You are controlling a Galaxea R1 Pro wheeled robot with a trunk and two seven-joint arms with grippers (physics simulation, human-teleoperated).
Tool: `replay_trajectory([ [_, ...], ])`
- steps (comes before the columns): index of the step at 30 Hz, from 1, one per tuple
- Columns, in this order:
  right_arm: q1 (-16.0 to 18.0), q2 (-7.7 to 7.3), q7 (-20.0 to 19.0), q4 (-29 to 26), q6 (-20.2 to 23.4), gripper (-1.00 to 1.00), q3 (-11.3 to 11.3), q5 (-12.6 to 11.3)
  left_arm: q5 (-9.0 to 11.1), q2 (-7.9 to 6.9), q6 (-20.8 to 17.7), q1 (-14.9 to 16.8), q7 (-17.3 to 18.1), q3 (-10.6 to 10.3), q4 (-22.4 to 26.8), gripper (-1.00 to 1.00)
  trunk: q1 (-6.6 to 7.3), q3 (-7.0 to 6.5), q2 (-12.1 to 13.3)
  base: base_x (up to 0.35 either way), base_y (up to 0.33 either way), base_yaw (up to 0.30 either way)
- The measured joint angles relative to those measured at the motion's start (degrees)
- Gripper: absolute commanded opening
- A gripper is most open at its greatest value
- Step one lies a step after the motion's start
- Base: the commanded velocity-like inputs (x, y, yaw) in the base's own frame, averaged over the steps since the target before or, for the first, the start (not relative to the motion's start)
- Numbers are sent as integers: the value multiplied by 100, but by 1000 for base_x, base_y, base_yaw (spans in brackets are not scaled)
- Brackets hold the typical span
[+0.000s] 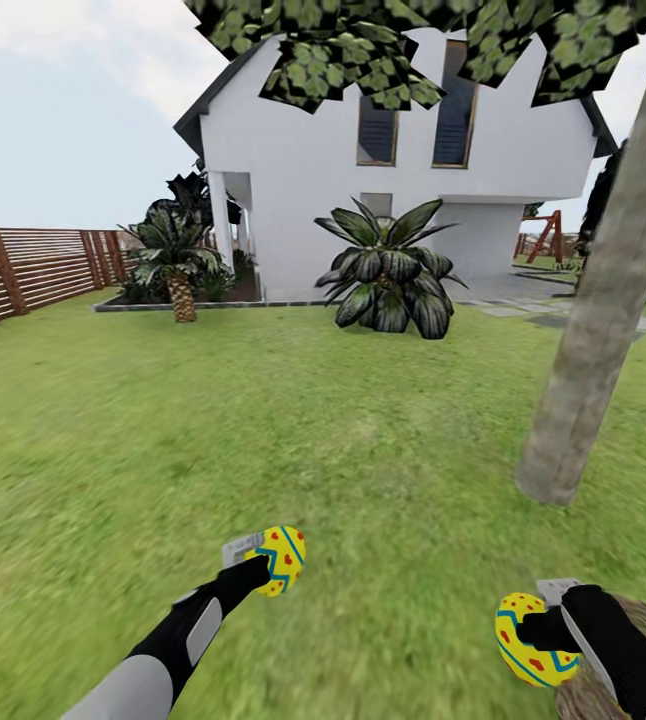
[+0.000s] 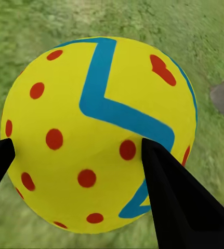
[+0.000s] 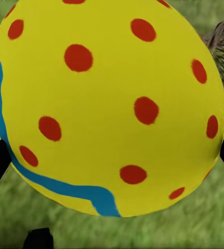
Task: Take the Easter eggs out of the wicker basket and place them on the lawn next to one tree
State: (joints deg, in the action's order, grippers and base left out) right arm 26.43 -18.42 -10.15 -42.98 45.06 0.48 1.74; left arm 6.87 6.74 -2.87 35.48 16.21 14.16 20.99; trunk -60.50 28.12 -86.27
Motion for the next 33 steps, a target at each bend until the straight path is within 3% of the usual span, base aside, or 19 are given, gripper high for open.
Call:
replay_trajectory([
  [3, 0, 0, 0, -5, 0, -100, -6, 0, 4, -23, -1, 0, 5, 0, 9, -100, 66, -54, 120, 0, 291, 0],
  [7, 0, -1, 0, -9, 0, -100, -8, 0, 8, -52, -1, 0, 353, 9, 10, -100, 154, -126, 281, 0, 292, 0],
  [13, 0, -1, 2, -11, 4, -100, -8, 0, 5, -53, -1, 0, 364, 9, 9, -100, 286, -234, 522, 1, 95, 0],
  [33, 0, 8, 1, -8, 2, -100, -1, 0, -29, -57, -34, -1, 388, 1, -4, -100, 597, -486, 1085, 317, 108, 0],
])
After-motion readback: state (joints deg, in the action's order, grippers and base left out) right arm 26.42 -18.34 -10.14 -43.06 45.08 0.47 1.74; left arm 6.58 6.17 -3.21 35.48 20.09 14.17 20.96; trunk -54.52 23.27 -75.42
